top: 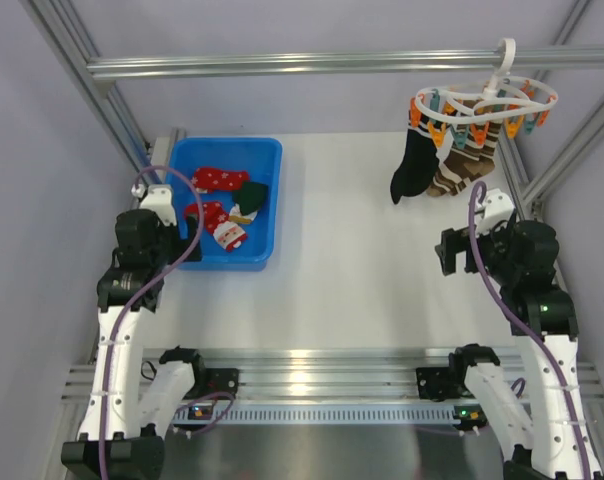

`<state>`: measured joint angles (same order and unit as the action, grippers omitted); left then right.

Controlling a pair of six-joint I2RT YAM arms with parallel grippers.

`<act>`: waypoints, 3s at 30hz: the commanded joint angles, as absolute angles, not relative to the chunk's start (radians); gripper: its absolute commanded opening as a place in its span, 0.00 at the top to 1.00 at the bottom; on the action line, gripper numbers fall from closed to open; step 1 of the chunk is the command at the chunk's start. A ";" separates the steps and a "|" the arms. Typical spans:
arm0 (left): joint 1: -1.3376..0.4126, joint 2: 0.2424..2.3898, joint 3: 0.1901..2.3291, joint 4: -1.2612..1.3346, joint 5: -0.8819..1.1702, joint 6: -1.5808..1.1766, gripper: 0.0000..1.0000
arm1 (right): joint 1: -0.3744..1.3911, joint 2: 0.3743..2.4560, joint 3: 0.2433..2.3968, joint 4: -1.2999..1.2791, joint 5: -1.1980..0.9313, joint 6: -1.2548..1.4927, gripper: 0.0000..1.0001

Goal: Clip the socks to the hanger
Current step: Open the clamp at the hanger.

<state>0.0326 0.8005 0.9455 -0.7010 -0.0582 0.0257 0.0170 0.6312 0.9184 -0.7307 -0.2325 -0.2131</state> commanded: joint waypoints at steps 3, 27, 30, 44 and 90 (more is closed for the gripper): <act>0.031 0.773 0.948 -0.539 0.104 0.063 0.02 | 0.025 0.649 0.973 -0.709 -0.248 -0.166 0.00; -0.733 1.458 1.185 0.583 0.175 -0.089 0.19 | -0.100 0.765 1.230 -0.681 -0.321 -0.040 0.00; -0.749 1.584 1.271 0.702 0.176 -0.146 0.20 | -0.117 0.793 1.290 -0.680 -0.318 -0.006 0.00; -0.764 2.022 1.569 1.199 0.209 -0.428 0.20 | -0.132 0.902 1.477 -0.680 -0.327 0.063 0.00; -0.814 2.229 1.829 1.197 0.126 -0.059 0.83 | -0.132 1.011 1.552 -0.574 -0.468 0.284 0.07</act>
